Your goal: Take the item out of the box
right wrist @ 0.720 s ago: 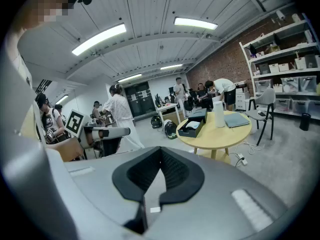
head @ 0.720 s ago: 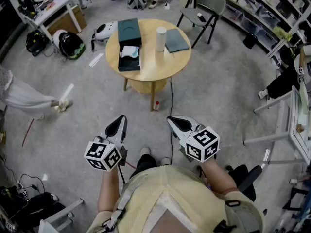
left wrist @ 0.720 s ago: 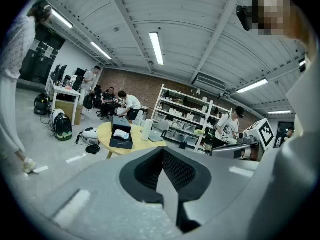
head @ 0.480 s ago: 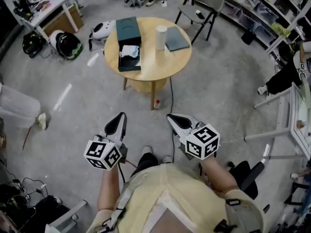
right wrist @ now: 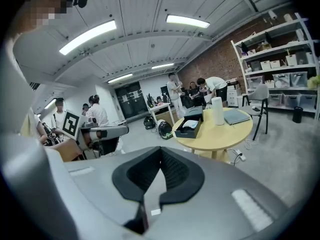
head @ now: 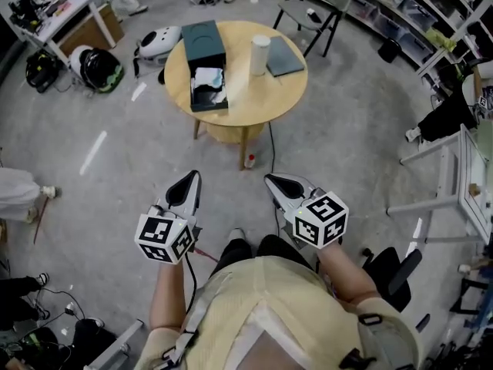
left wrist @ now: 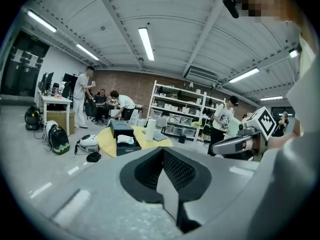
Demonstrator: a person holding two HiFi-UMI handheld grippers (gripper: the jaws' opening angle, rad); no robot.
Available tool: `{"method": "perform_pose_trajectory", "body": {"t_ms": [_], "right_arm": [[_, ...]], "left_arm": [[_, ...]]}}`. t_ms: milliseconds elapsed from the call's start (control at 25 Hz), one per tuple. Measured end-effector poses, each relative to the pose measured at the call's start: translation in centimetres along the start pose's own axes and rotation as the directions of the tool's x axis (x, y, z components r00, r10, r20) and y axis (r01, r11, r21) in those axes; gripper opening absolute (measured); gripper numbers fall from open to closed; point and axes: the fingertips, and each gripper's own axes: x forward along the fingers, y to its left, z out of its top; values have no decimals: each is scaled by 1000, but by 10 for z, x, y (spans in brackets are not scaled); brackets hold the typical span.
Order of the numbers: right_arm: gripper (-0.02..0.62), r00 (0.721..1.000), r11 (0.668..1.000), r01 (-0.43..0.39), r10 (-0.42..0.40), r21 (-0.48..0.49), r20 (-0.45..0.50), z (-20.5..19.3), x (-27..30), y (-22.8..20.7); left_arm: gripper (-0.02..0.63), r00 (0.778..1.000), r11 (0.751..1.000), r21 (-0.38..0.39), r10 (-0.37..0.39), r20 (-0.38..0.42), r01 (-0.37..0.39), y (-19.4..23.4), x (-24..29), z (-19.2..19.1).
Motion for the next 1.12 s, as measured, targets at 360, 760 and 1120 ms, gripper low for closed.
{"method": "perform_pose_trajectory", "body": {"t_ms": [360,760,1120], "right_arm": [[5,1000,1000,-15,15,13,-27,3,30,-20],[5,992,994,-111,110,-3,-57,38,80,-85],[5,970,975,-223,220,-17,-103,62,122,-124]], "left_arm": [[40,992,987,162,27,-120,-7,24,30,-14],[104,981,963,267,94,-171,-46,46,105,10],[175,942,895,441,201,-268,-66,74,162,10]]}}
